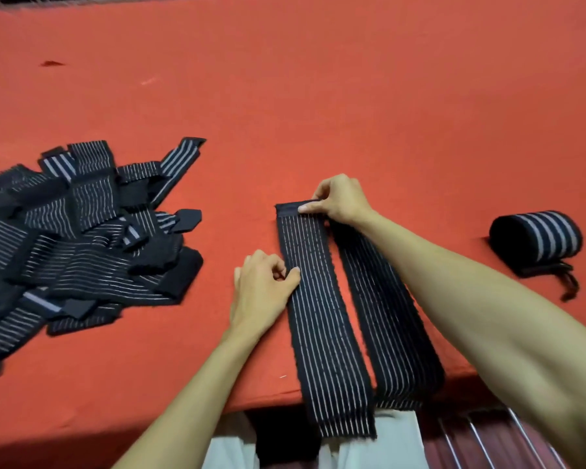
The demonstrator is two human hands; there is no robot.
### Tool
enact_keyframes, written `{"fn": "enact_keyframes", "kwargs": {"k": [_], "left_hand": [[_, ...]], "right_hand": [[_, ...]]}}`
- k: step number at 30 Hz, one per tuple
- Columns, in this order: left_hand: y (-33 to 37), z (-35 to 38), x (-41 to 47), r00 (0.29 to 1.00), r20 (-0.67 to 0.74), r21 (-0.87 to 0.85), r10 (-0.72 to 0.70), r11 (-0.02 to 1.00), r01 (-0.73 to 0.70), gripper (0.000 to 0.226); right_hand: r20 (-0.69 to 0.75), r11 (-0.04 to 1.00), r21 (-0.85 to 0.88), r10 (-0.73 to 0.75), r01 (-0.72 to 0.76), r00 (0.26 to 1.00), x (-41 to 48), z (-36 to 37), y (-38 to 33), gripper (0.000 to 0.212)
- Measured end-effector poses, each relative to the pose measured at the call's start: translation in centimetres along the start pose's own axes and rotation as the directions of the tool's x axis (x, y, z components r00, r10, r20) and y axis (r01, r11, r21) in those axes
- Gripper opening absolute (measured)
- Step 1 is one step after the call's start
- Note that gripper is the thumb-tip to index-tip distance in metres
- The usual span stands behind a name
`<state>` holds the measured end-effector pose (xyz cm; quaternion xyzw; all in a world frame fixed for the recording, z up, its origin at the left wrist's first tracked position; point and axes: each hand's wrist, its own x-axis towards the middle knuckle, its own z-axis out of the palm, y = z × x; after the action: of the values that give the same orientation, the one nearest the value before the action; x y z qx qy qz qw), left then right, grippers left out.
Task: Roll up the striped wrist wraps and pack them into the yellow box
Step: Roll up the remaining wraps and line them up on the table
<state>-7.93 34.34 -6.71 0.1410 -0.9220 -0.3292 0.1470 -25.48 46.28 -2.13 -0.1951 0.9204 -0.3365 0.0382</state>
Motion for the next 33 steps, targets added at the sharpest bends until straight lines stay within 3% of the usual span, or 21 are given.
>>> {"fn": "enact_keyframes", "kwargs": {"k": [6, 11, 14, 17, 20, 23, 26, 30, 33], "left_hand": [[-0.2, 0.0, -0.1, 0.998, -0.067, -0.003, -0.017, 1.0, 0.017, 0.024], [0.1, -0.6, -0.8, 0.995, -0.103, -0.052, -0.004, 0.999, -0.002, 0.024], [1.2, -0.9, -0.9, 0.986, -0.15, 0.006, 0.073, 0.997, -0.073, 0.023], [3.4, -0.5, -0.6, 0.984, 0.026, -0.104, 0.177, 0.979, -0.173, 0.018], [5.6, 0.8, 0.1, 0.955, 0.215, -0.18, 0.203, 0.97, -0.165, 0.01], [6.5, 2.7, 0.8, 0.951, 0.26, -0.193, 0.165, 0.974, -0.116, 0.008], [6.6, 4.1, 0.7, 0.974, 0.204, -0.099, 0.101, 0.992, -0.082, 0.012], [6.7, 4.5, 0.4, 0.974, 0.185, -0.002, 0.132, 0.991, -0.134, 0.018], [6.9, 4.4, 0.4, 0.974, 0.17, 0.014, 0.153, 0.987, -0.158, 0.019]], "right_hand": [[-0.031, 0.998, -0.056, 0.016, -0.018, 0.999, 0.2, 1.4, -0.3, 0.033], [-0.117, 0.992, 0.122, -0.011, 0.025, 0.993, -1.8, -2.2, 1.8, 0.012], [-0.066, 0.939, 0.343, -0.007, 0.029, 0.998, -3.9, -4.3, 4.1, 0.009], [-0.055, 0.873, 0.485, 0.094, -0.056, 0.994, -5.3, -5.2, 6.5, 0.017], [-0.048, 0.848, 0.515, 0.177, -0.127, 0.983, -6.3, -5.3, 8.8, 0.022], [-0.054, 0.884, 0.451, 0.16, -0.119, 0.986, -6.3, -4.6, 10.6, 0.02], [-0.078, 0.956, 0.279, 0.112, -0.086, 0.991, -5.6, -4.4, 10.9, 0.014], [-0.182, 0.997, 0.075, 0.046, -0.033, 0.982, -3.7, -3.7, 10.6, 0.008], [-0.222, 0.996, -0.008, 0.083, -0.087, 0.972, -2.7, -2.8, 9.9, 0.011]]}}
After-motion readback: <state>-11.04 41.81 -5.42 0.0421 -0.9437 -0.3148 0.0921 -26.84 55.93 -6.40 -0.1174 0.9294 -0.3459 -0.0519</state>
